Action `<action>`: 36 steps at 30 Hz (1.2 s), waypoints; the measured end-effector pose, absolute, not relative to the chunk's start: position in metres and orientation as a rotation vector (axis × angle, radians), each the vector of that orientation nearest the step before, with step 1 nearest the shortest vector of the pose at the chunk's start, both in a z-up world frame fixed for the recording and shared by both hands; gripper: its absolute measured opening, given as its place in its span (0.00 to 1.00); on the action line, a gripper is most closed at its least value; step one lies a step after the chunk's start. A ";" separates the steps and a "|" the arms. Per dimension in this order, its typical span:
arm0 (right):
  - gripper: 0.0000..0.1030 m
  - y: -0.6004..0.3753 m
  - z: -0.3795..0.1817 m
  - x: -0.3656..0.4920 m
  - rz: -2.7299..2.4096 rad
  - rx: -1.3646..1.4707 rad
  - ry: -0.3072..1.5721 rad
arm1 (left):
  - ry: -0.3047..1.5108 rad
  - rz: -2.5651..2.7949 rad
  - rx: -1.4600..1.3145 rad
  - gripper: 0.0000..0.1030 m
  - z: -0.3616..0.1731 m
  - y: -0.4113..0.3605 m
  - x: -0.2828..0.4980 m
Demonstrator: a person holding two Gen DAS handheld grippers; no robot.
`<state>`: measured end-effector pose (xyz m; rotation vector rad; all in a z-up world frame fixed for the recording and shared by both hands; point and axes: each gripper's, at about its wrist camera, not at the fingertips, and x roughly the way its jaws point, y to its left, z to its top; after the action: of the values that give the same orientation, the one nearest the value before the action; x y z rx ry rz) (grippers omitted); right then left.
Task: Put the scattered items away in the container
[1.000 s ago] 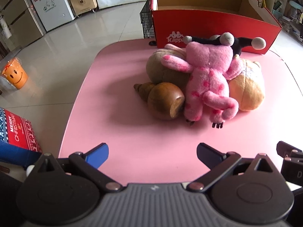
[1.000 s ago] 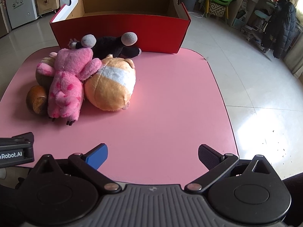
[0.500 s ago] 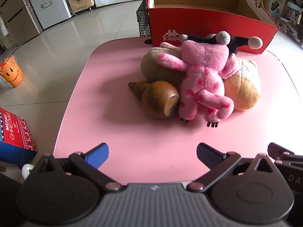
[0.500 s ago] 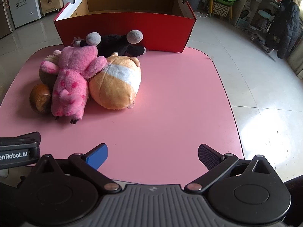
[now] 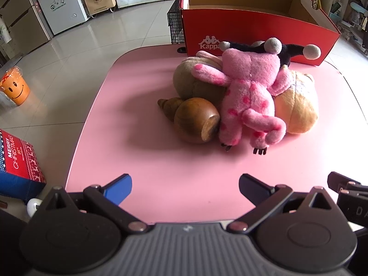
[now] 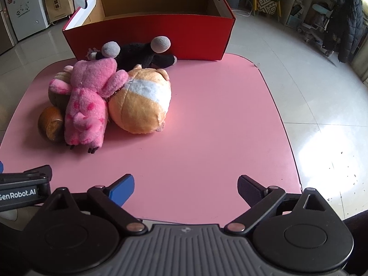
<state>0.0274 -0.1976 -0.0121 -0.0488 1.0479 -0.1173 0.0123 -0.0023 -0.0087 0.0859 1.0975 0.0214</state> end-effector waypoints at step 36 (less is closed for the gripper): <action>0.87 -0.195 -0.009 0.041 -0.060 -0.017 1.049 | 1.094 0.017 0.067 1.00 -0.007 -0.005 0.018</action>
<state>0.0405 -0.1947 -0.0091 -0.0168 1.0486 -0.0600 0.0182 -0.0046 -0.0073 0.0671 1.0939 0.0167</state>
